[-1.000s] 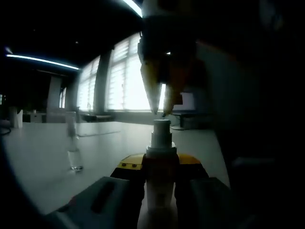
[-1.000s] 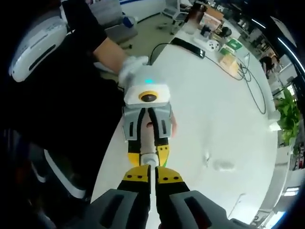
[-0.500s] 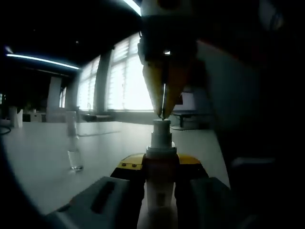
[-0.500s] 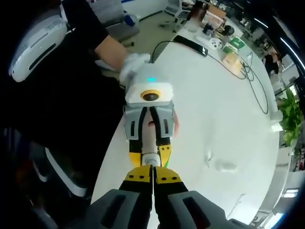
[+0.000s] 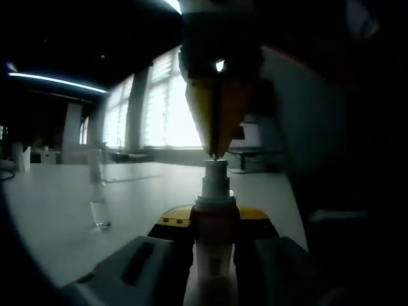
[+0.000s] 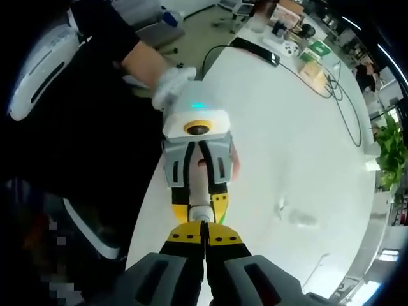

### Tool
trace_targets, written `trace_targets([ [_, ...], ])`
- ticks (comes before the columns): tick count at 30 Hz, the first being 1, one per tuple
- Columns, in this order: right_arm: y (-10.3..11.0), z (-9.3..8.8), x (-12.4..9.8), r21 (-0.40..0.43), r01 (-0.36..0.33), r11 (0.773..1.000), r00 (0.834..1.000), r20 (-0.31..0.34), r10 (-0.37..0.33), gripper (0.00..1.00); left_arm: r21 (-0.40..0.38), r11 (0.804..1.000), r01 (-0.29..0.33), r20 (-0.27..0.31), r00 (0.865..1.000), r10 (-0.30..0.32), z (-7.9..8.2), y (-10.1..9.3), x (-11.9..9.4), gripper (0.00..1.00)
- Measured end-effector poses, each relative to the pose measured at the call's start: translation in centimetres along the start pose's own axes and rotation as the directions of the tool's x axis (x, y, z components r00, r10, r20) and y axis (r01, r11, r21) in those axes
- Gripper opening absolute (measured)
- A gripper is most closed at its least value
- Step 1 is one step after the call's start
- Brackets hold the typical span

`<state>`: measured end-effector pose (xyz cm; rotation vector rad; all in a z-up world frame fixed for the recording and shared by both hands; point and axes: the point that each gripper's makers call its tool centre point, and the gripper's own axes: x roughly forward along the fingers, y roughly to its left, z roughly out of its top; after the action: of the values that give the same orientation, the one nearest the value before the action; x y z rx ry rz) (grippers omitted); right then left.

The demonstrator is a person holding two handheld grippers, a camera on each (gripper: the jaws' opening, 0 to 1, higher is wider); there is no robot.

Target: Clamp pump bottle remove cover press pump head put on cover

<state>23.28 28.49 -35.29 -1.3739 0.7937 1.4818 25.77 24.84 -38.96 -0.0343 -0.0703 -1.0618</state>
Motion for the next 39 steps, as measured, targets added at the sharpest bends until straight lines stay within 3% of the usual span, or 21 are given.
trace_targets([
  [12, 0.10, -0.24, 0.05, -0.005, -0.004, 1.000, 1.000, -0.008, 0.004, 0.00, -0.004, 1.000, 0.000, 0.000, 1.000, 0.000, -0.01, -0.02, 0.06, 0.14],
  [26, 0.02, -0.26, 0.32, 0.038, -0.077, 0.996, 0.992, -0.097, 0.081, 0.00, -0.001, 1.000, -0.002, 0.000, 1.000, 0.002, -0.01, 0.01, 0.08, 0.14],
  [39, 0.10, -0.36, 0.29, 0.019, -0.078, 0.997, 0.988, -0.134, 0.080, 0.00, -0.002, 1.000, -0.003, 0.000, 1.000, 0.003, -0.02, 0.07, 0.07, 0.14],
])
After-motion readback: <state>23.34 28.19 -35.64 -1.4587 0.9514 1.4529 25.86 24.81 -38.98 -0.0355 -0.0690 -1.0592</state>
